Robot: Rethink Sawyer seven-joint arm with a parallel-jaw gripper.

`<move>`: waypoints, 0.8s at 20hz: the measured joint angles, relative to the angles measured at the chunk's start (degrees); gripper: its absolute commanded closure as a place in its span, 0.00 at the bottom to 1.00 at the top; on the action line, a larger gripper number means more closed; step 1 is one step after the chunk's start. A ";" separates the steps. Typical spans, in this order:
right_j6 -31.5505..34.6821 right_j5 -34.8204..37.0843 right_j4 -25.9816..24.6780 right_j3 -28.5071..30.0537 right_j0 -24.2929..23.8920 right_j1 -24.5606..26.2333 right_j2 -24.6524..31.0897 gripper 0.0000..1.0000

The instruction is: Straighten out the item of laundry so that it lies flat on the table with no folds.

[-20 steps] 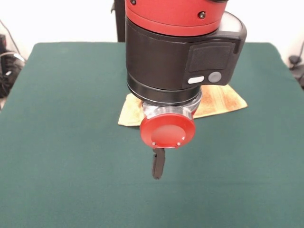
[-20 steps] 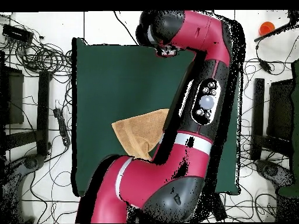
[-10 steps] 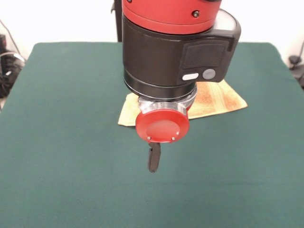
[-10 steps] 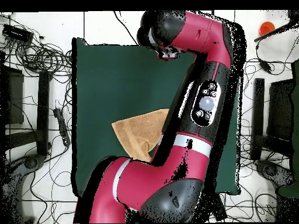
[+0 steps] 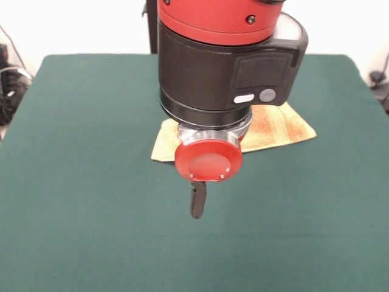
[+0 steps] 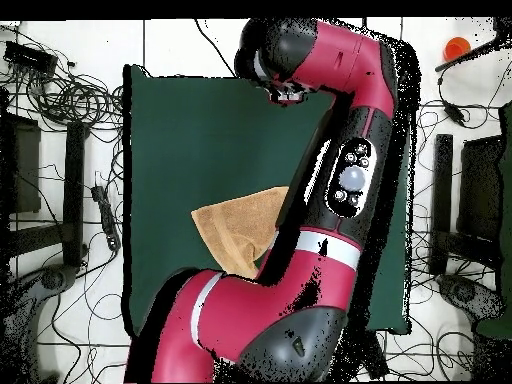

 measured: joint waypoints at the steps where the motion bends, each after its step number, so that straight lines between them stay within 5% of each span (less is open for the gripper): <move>1: 0.00 0.00 0.00 0.17 0.13 0.00 0.00 0.00; 16: 0.00 0.00 -0.13 1.68 1.27 -0.64 0.01 0.00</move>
